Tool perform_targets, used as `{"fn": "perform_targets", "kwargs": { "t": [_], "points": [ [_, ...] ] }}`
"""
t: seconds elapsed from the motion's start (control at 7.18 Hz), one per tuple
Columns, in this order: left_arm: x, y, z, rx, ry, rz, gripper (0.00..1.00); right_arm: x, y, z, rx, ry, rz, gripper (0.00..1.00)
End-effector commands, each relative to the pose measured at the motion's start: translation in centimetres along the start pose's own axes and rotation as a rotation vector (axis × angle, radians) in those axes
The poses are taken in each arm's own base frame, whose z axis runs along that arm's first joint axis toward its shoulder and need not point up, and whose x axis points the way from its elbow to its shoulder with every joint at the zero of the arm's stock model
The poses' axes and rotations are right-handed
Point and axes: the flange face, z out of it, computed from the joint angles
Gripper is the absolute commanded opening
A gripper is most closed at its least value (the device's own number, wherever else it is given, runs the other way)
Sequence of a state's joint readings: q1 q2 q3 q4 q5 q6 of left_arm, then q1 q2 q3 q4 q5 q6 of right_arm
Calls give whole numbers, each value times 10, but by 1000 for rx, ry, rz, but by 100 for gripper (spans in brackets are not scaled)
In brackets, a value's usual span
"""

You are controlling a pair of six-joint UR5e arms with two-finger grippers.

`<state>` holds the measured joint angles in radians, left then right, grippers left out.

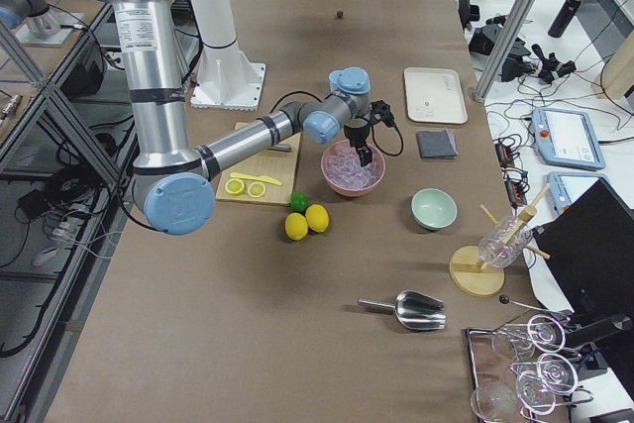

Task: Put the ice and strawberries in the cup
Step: 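Lower the right gripper into the ice and grasp a cube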

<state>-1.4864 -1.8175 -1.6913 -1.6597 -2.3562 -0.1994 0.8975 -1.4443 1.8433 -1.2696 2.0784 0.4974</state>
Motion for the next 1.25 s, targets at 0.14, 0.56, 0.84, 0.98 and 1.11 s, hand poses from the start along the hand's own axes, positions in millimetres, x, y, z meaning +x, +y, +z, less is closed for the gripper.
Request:
{"fn": "perform_targets", "kwargs": {
  "t": [0.14,0.56,0.84,0.98,1.11],
  "points": [
    [1,-2,-1,7,0,7,98,-12,7,18,-28,6,-14,81],
    [1,-7,2,15,-45,15,98,-19,17,33,-57,10,-34,75],
    [5,-9,5,11,-44,21,98,-19,17,36,-65,13,-36,66],
    [6,-9,4,14,-43,22,98,-20,16,37,-67,11,-41,55],
    [6,-8,3,15,-43,21,98,-20,14,39,-68,11,-50,49]
  ]
}}
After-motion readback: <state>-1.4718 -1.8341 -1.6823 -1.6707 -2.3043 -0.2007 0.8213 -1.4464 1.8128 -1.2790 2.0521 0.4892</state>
